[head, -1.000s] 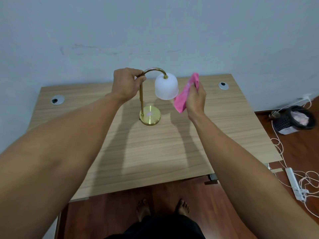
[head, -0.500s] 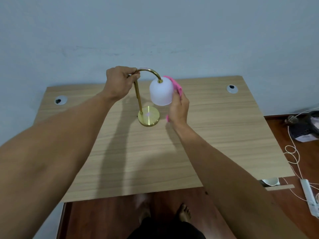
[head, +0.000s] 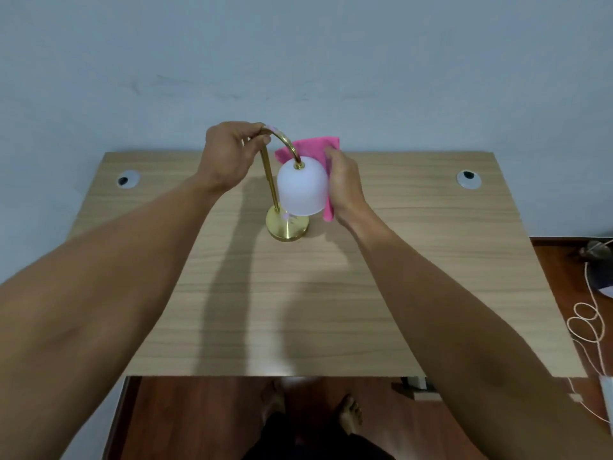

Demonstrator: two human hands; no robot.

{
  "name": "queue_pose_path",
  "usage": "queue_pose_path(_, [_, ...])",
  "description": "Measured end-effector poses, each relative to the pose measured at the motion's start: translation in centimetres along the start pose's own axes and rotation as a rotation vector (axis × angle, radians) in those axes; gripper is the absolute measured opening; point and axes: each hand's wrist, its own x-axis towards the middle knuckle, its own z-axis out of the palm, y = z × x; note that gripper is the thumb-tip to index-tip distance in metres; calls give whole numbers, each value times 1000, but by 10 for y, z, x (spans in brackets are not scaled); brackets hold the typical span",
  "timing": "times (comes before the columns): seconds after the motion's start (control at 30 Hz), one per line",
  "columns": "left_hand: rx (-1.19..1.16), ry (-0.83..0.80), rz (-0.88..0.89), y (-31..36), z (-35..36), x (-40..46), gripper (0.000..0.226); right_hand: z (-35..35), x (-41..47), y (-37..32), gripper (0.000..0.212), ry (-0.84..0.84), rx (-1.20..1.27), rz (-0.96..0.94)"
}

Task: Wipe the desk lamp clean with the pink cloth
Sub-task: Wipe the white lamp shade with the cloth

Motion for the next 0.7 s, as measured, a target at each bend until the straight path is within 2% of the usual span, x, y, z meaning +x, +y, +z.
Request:
queue_pose_path(0.1, [-5,2,23,0,1,1,18,0,6,-5,40,-53,-25,6])
queue_pose_path(0.17, [58,3,45,-3,1,2,18,-8,1,7,59,-29,45,-2])
queue_pose_path(0.23, [165,34,36,-5,3,2,18,-14,-3,13,66,39,151,51])
queue_pose_path(0.33, [260,32,32,-7,3,2,22,-6,2,-3,41,87,100,93])
queue_pose_path(0.4, [287,19,29,-7,3,3,23,2,3,-15,34,8,-15,75])
queue_pose_path(0.43, [292,14,29,-7,2,3,23,4,3,-16,36,-36,-44,52])
queue_pose_path(0.53, [292,3,30,-8,4,3,24,-5,-8,-5,59,-142,83,12])
queue_pose_path(0.63, [265,4,13,-7,5,2,23,-16,-13,3,67,-44,195,60])
queue_pose_path(0.7, [275,-1,3,-5,4,3,23,-14,-16,-2,55,50,87,13])
